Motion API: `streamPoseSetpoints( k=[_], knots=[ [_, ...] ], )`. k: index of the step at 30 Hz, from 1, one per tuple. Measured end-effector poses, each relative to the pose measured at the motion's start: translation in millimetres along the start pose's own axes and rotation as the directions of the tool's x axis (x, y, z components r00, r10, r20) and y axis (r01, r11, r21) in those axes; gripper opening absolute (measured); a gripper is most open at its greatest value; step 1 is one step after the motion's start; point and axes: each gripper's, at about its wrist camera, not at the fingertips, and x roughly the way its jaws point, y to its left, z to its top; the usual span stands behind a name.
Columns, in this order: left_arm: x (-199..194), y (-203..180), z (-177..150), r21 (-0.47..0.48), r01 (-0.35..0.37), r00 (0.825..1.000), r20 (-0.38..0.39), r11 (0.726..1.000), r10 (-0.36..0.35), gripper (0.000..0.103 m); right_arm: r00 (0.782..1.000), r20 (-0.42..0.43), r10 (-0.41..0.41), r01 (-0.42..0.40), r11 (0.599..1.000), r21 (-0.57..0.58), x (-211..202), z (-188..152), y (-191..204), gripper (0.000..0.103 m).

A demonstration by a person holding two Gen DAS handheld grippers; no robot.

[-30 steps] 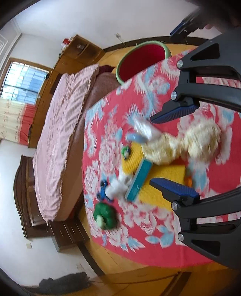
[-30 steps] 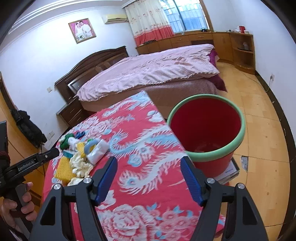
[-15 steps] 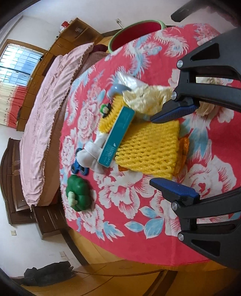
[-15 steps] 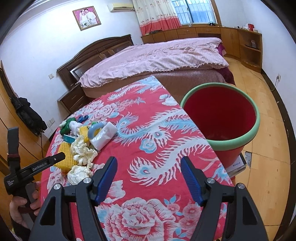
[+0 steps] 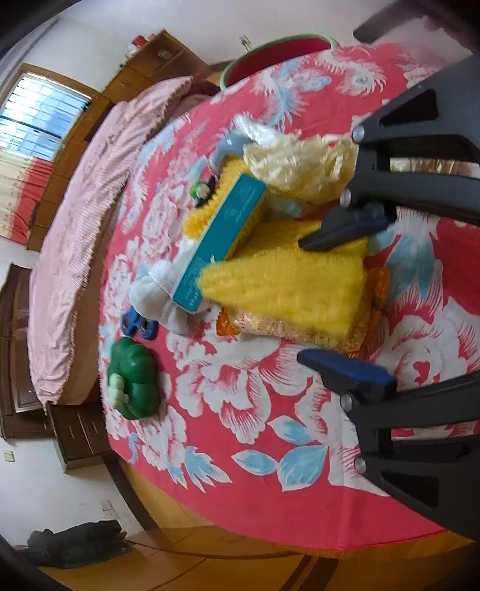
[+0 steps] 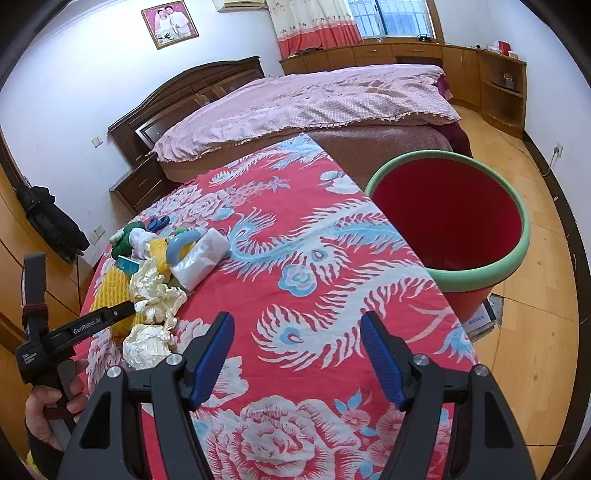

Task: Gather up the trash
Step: 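Grasp the yellow mesh sponge with the left gripper, then grasp the crumpled white paper with the right gripper and lift it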

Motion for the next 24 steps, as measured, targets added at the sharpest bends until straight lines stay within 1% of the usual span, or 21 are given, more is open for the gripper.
streamPoseSetpoints(
  k=[1,2,3,5,8,10,16,19,24],
  knots=[
    [-5.2,-1.1,-0.3,0.008,0.011,1.0,0.022,1.0,-0.011,0.046,1.0,-0.003,0.001,-0.001,1.0,-0.001,0.4,-0.3,0.8,0.073],
    [-9.3,-2.4,-0.5,0.016,0.016,0.999,0.039,1.0,-0.017,0.036,1.0,-0.005,0.003,-0.003,1.0,-0.003,1.1,-0.8,1.7,0.073],
    [-13.1,-3.3,-0.3,0.025,0.022,0.998,0.052,0.999,-0.023,0.032,1.0,-0.006,0.004,-0.004,1.0,-0.005,1.3,-1.2,2.6,0.073],
    [-21.1,-6.7,0.0,0.048,0.04,0.996,0.081,0.998,-0.044,0.012,1.0,-0.006,0.008,-0.008,1.0,-0.011,0.9,-1.9,4.9,0.073],
    [-28.8,-11.8,-0.7,0.075,0.058,0.993,0.1,0.996,-0.066,0.01,1.0,-0.003,0.022,-0.022,1.0,-0.017,-1.1,-2.9,8.2,0.073],
    [-35.2,-13.1,-0.6,0.071,0.086,0.99,0.109,0.994,-0.093,0.01,1.0,0.001,0.027,-0.027,0.999,-0.024,-3.2,-3.9,10.6,0.073],
    [-60.7,-8.8,-0.8,0.045,0.112,0.98,0.162,0.993,-0.118,0.01,0.999,0.013,0.043,-0.042,0.998,-0.047,-10.0,-5.9,19.2,0.073],
    [-78.0,-3.3,-1.4,0.036,0.115,0.973,0.197,0.993,-0.12,0.01,0.998,0.019,0.056,-0.055,0.997,-0.062,-13.7,-6.6,25.6,0.073],
    [-95.1,7.8,-5.0,0.015,0.109,0.968,0.226,0.994,-0.11,0.01,0.996,0.011,0.085,-0.083,0.991,-0.104,-16.5,-10.4,41.9,0.073]
  ],
)
